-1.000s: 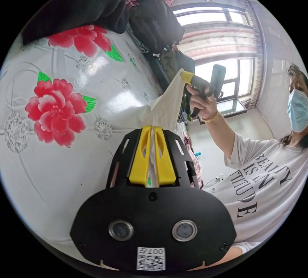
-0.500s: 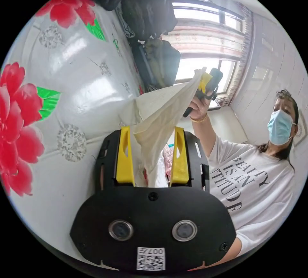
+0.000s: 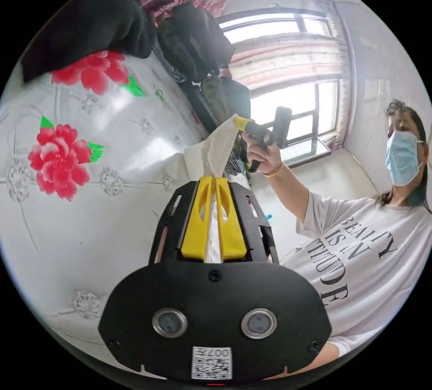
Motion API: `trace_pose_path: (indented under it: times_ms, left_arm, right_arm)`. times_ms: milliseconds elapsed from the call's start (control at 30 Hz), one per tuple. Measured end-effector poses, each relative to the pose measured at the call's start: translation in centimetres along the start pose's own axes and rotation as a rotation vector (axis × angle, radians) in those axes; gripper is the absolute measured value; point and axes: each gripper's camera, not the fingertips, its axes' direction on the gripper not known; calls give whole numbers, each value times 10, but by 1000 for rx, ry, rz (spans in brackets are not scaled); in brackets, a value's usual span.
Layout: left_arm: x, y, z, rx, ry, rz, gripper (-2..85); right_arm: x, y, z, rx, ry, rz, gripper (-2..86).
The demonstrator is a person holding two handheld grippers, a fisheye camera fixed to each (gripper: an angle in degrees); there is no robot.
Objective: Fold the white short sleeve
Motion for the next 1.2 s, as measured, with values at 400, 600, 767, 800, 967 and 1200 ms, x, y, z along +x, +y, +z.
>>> trace_pose_path:
  times_ms: [400, 600, 767, 800, 967, 1200]
  left_arm:
    - [128, 36, 209, -561, -118, 461, 23]
    - [138, 69, 273, -762, -183, 473, 67]
    - [165, 72, 270, -753, -232, 556, 64]
    - [167, 71, 271, -740, -238, 558, 63]
    - [154, 87, 317, -895, -229, 522, 37]
    - [191, 52, 317, -838, -196, 568, 50]
  right_arm:
    - [26, 174, 10, -94, 204, 394, 1]
    - [39, 217, 9, 44, 245, 620, 20]
    - [5, 222, -10, 234, 240, 604, 36]
    - [-5, 220, -6, 271, 217, 584, 38]
    - [-1, 221, 47, 139, 127, 688, 40]
    - [-4, 267, -27, 334, 331, 775, 52]
